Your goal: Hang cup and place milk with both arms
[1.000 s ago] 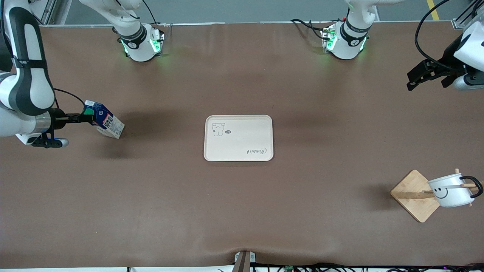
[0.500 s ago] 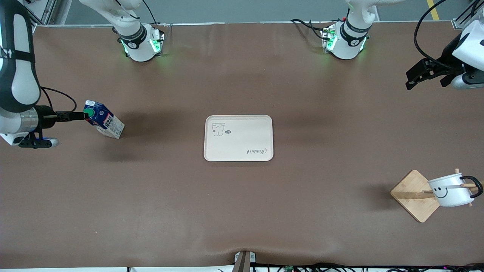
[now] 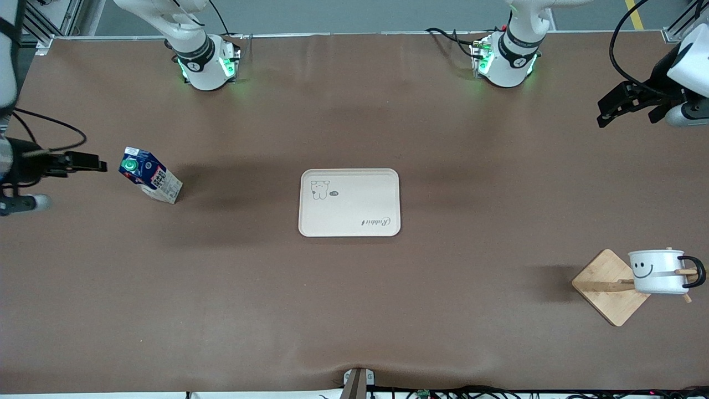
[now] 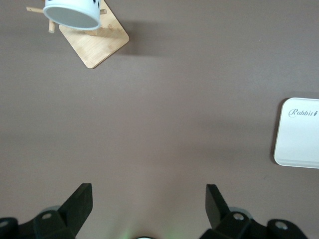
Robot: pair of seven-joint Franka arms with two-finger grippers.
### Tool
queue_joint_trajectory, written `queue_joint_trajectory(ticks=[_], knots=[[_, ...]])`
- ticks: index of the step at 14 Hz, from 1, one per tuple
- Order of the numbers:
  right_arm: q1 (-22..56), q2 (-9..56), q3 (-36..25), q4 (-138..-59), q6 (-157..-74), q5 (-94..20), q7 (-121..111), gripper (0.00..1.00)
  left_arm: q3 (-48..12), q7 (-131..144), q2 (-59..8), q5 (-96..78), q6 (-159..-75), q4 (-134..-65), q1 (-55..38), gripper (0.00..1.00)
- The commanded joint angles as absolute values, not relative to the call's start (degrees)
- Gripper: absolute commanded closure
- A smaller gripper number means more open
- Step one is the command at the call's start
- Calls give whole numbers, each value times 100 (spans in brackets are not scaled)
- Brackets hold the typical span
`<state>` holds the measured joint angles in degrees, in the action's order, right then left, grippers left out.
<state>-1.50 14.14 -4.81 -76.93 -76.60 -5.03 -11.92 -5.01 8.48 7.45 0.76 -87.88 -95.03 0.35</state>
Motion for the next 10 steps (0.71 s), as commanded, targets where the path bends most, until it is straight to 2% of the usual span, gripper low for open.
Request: queue_joint_trajectory(ticks=[1, 6, 8, 10], knots=[[-132, 1477, -449, -6892, -7383, -570, -1230, 0, -527, 800, 756, 149, -8684, -9431, 53, 0], [0, 1319, -501, -6653, -7348, -589, -1160, 0, -536, 817, 756, 149, -8675, -9422, 35, 0], [271, 1091, -483, -6767, -7015, -118, -1221, 0, -606, 835, 765, 149, -8666, -9431, 53, 0], [308, 662, -483, -7475, -7319, 70, -1283, 0, -615, 844, 773, 149, -8578, -9422, 53, 0]])
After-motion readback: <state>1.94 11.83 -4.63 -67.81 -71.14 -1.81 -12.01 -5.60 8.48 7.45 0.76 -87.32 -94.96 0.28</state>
